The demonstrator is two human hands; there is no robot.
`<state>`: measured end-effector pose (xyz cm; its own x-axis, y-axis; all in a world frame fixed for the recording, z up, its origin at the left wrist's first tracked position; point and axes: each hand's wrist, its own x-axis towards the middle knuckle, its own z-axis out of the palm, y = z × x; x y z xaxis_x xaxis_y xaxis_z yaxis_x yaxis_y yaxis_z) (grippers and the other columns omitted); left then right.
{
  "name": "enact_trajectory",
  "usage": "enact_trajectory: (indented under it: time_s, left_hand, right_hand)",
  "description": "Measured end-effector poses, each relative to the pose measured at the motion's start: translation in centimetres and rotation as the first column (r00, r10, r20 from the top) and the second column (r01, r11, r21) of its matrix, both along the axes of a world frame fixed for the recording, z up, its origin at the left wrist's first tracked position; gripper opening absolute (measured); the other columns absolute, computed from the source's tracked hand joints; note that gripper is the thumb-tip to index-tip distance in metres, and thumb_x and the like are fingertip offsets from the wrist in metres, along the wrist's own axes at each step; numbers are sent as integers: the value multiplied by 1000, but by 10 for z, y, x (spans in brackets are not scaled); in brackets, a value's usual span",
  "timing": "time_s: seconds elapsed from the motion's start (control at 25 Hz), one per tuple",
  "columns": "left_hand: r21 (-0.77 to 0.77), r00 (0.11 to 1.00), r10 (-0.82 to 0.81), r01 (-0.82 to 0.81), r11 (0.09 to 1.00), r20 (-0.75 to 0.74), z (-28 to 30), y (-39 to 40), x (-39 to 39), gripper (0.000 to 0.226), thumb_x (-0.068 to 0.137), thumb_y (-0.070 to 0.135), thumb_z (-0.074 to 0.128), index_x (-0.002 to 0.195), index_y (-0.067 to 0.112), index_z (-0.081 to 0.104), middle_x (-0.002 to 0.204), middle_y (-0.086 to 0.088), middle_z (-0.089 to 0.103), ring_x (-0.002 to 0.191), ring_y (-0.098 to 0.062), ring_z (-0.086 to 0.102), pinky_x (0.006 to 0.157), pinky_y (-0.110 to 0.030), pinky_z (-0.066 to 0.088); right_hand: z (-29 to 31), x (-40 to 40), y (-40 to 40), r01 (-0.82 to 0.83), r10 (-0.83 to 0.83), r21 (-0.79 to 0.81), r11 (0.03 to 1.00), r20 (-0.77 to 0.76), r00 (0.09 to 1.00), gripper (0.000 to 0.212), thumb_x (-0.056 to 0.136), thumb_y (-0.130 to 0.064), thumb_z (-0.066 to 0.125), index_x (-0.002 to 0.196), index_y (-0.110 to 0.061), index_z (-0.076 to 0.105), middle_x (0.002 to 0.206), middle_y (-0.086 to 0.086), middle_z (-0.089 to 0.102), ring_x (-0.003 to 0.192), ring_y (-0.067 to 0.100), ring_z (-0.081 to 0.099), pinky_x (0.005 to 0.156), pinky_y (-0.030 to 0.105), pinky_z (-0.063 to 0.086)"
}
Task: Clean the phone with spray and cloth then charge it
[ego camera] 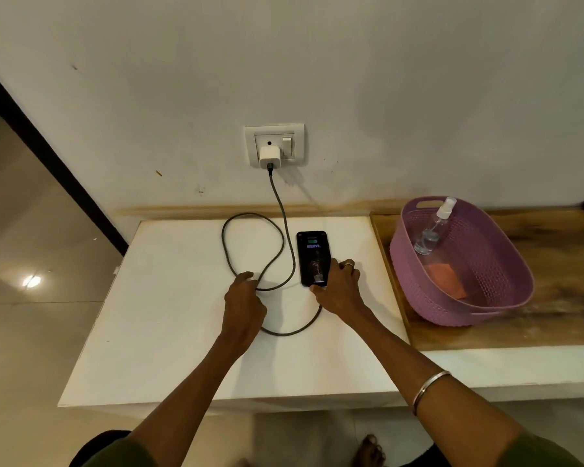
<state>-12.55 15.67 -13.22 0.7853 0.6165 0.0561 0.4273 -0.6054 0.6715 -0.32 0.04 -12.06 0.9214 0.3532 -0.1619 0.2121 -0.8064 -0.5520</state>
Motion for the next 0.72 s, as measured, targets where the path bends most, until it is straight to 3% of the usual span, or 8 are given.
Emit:
enact_trajectory:
  time_s: [0.12,0.2,0.28,0.36,0.56,0.72]
  left_hand:
    - [-13,1000,-30,30,999,4,1,3,-4,33,84,-14,52,110,-3,68,142,-15,52,130,-29,52,101,-16,32]
    - [-15,999,-32,33,999,29,4,4,-9,41,84,-12,56,122,1,64,151,-13,43,141,-27,40,103,-16,29]
    - [-6,1000,-26,26,1000,7,4,6,-14,60,84,-5,62,142,4,49,160,-14,26,152,-28,16,117,-30,27]
    - [-53,997,24,-28,998,-69,7,6,-15,71,87,2,63,151,5,33,164,-16,12,153,-30,6,122,-42,19]
    - [-154,997,2,-13,988,-73,7,-5,-10,58,94,-4,48,150,4,33,159,-15,31,147,-29,31,120,-35,24]
    - [-176,999,-40,36,984,-18,7,-5,-9,64,90,-9,51,150,7,35,158,-13,34,146,-26,34,118,-30,26]
  right_hand:
    - [2,1,0,1,-1,1,1000,-2,1000,65,81,-29,72,134,-8,39,134,19,37,123,31,36,102,37,40]
    - [1,-1,-4,13,-13,2,1000,-6,1000,66,82,-33,71,134,-7,39,134,19,37,123,32,36,102,38,40]
    - [-2,-2,-10,26,-26,-16,1000,2,1000,64,84,-38,68,132,-6,40,134,19,37,123,33,37,101,38,41]
    - [-3,-4,-13,25,-24,-36,999,17,1000,61,85,-40,66,129,-6,43,133,20,38,121,33,38,99,37,42]
    - [-1,-5,-5,11,-9,-26,1000,49,999,58,86,-34,66,132,-7,42,132,19,38,120,32,38,100,36,42]
    - [0,-3,-1,-4,3,28,1000,34,999,60,86,-33,67,135,-9,40,133,18,38,122,31,39,101,37,43]
